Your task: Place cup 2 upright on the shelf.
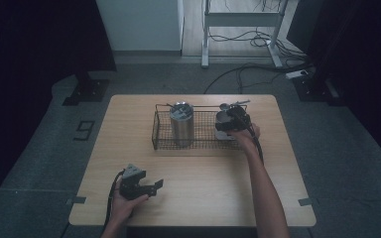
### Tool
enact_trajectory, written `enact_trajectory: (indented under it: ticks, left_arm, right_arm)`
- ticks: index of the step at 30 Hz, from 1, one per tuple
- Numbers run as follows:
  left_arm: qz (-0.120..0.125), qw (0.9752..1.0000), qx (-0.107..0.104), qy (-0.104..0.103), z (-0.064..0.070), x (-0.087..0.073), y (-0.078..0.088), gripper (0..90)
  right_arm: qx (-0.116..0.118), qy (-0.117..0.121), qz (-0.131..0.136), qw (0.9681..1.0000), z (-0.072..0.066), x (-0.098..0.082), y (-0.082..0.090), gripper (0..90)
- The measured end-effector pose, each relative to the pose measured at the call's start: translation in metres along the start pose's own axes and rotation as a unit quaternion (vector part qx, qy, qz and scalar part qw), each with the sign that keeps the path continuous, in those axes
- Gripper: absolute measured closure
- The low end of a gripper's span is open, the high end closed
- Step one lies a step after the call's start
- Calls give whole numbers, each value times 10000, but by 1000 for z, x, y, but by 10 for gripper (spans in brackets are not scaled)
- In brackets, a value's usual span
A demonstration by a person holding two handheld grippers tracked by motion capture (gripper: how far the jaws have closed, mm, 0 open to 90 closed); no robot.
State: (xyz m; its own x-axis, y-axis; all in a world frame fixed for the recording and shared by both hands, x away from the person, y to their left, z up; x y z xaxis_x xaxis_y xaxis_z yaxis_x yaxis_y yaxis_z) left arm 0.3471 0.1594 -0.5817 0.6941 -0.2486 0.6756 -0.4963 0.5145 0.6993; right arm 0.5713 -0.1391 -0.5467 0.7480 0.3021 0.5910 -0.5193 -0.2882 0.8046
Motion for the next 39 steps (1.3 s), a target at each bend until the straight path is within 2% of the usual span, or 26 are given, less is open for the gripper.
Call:
enact_trajectory:
  ticks: [8, 12, 15, 27, 31, 39]
  left_arm:
    - [-21, 10000, -19, -15, 1, 0, -1, 148]
    - [-14, 10000, -10, -7, 0, 0, 0, 148]
    - [-1, 10000, -9, -2, 0, 0, 1, 147]
    - [18, 10000, 2, 16, -3, 1, 3, 148]
    - [43, 10000, 14, 52, -5, 1, 5, 148]
    - [28, 10000, 15, 33, -5, 1, 4, 148]
  right_arm:
    - [-137, 29, -163, 9998, -1, -5, 1, 62]
    - [-49, -24, -184, 9998, -4, -5, 2, 33]
    - [7, -149, -88, 9999, -4, -3, 5, 10]
    - [105, -291, 632, 9975, -2, 12, 35, 0]
    - [103, -282, 813, 9962, -4, 15, 47, 0]
    - [139, -208, 1004, 9946, -8, 12, 65, 4]
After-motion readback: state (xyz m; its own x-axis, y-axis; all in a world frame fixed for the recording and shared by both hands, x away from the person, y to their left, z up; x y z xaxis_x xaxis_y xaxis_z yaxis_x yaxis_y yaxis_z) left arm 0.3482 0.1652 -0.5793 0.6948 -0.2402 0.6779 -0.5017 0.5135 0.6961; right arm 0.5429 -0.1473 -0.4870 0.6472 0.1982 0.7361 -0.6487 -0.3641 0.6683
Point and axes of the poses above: each handheld gripper's, and its own axes: y roughly backward along the jaws, x roughly out of its top, z roughly to its right, the point moved 9 cm from there along -y, roughly forward along the jaws, and after that the axes turned 7 degrees about -z, right-handed, at the moved point
